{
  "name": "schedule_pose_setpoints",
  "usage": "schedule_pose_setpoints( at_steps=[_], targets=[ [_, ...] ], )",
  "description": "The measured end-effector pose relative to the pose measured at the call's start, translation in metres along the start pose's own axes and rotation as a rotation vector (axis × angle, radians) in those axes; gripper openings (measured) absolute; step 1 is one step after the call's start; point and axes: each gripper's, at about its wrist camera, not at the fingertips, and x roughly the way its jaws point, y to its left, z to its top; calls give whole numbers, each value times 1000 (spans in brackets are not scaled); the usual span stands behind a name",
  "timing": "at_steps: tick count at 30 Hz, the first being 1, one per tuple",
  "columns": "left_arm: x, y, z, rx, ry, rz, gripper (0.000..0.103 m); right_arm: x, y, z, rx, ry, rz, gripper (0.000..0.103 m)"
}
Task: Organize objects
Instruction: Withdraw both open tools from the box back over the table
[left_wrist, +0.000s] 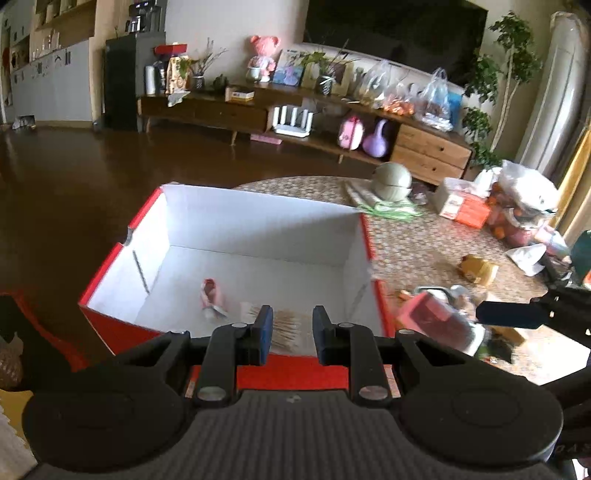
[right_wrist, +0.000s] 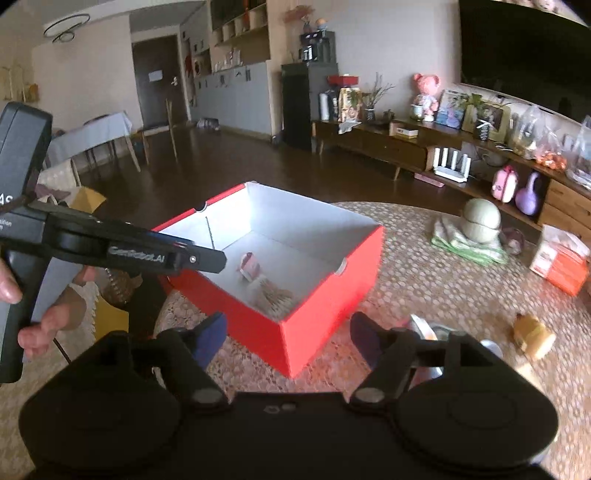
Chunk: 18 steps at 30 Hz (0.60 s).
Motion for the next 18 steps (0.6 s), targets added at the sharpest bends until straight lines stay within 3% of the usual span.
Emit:
schedule_pose_setpoints(
  at_steps=[1,3,5,7,10,18],
  targets=[
    [-3,-4,-3,1,-5,-7,35,-5,-2,-4,7,-4,-4,77],
    [-10,-16,-10,10,-32,-14,73,-15,-8,-14,23,-11,-21,79],
    [-19,-29,-17,32,-72,-17,77,-26,-16,-24,36,-15,-32,82],
    [-24,-42,-23,44,-79,-28,77,-38,-24,-37,51,-19,-57,85],
    [-29,-58,-32,38,-77,-64,86,-53,-40,-53,86,-19,-94,87],
    [-23,-100,-58,44,-57,-132,88,-80,-83,-84,172,-11,-181,88]
  ],
)
